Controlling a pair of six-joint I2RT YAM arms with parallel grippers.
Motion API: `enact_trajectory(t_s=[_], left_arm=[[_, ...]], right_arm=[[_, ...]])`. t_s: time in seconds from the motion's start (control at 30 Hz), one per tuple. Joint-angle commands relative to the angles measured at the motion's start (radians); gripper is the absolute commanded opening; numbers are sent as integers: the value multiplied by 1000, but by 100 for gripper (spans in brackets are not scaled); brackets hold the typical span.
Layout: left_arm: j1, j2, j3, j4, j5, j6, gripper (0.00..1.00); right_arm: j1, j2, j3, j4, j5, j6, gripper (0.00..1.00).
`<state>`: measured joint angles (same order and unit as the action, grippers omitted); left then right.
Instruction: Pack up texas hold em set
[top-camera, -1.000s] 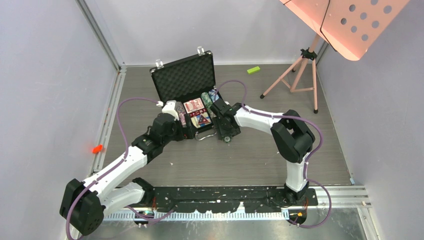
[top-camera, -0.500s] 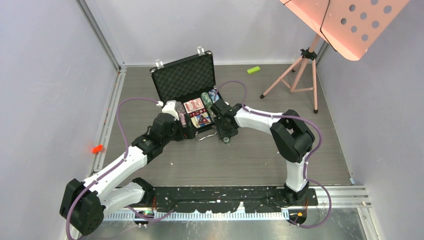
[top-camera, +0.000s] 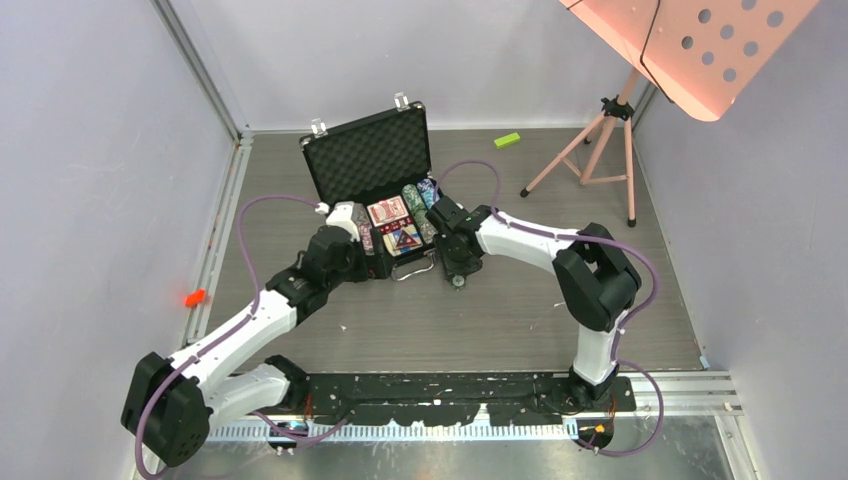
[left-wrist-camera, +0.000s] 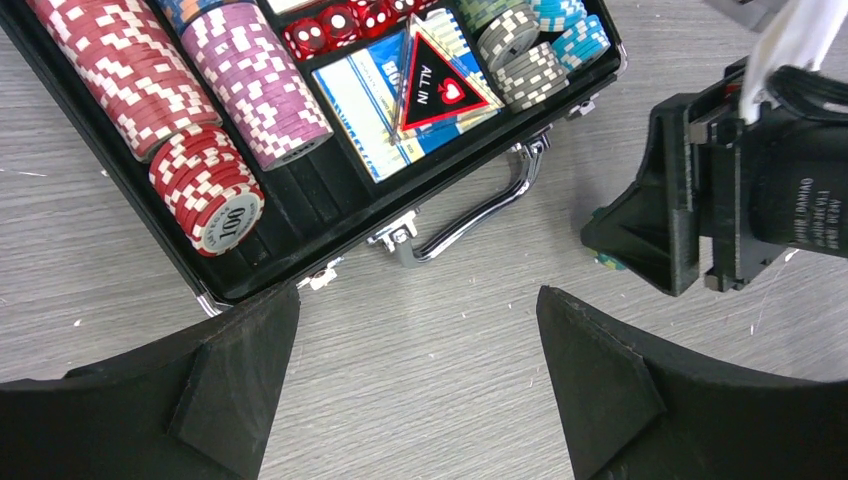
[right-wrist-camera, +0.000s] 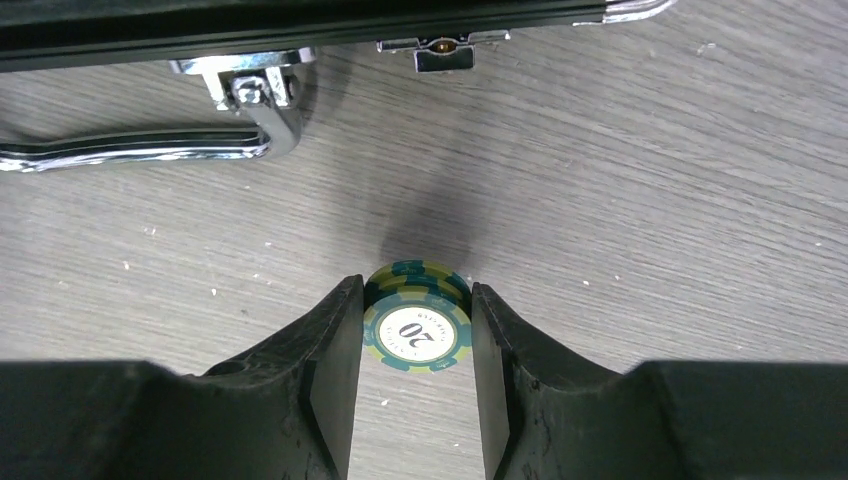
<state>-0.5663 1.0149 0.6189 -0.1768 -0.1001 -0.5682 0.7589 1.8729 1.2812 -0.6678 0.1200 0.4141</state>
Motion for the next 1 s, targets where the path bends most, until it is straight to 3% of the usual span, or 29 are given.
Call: enact_trajectory(t_s=[0.0,0.17,0.37,0.7,0.87,0.97], left_arm=[[5,12,44,16,34,-7,92],[4,36,20,73,93,-56,91],[-46,59,-88,342,140,-162,91],[-177,129,-228,752,-56,-294,89],[-180,246,-220,947,-36,-344,81],[-191,309,-183,976,-30,-368,81]], right_arm=[[-5,-86,16,-17,-6,-16,32],[-24,-74,50,-40,-40,-16,32],[-62,-71,125,-89,-87,13,31],[-125,-73,211,-103,-209,151,27],[-139,-73,239,-101,-251,235,26],[-150,-73,247,-102,-286,270,25]])
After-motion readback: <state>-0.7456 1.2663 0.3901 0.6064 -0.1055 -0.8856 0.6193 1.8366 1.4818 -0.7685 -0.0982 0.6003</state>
